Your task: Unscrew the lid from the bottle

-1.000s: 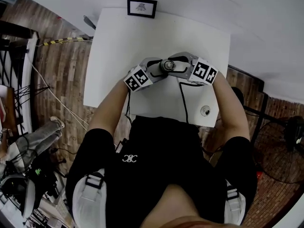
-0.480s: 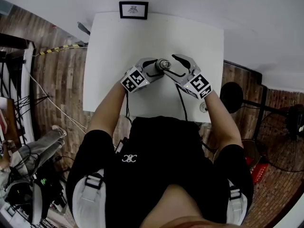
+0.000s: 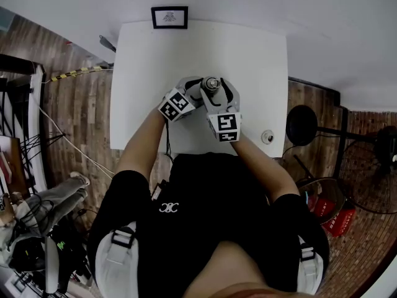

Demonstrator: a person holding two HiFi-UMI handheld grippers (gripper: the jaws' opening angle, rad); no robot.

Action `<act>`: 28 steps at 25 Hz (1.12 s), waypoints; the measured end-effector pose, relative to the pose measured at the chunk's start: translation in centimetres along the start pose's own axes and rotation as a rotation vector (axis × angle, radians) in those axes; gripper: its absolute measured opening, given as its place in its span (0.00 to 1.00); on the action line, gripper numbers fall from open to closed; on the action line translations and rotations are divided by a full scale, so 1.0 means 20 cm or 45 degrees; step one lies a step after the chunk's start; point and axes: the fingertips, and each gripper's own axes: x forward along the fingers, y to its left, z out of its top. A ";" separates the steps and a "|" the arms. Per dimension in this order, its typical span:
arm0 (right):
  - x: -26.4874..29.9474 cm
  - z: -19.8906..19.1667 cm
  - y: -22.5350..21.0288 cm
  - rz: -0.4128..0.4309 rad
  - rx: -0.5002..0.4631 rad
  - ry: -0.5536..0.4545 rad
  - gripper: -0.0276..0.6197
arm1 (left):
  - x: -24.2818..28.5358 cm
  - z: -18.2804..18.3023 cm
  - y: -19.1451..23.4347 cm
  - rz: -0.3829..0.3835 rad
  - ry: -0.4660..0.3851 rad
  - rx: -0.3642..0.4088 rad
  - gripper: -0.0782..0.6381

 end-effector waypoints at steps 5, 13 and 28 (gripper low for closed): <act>0.04 0.02 -0.03 -0.119 0.049 -0.031 0.45 | 0.01 -0.01 0.02 0.004 0.003 -0.010 0.61; 0.06 -0.01 -0.04 0.053 0.069 -0.031 0.45 | 0.02 -0.02 0.04 0.003 0.005 -0.010 0.61; 0.02 -0.02 0.01 1.082 -0.341 0.195 0.42 | 0.01 0.00 0.01 0.007 0.005 -0.004 0.61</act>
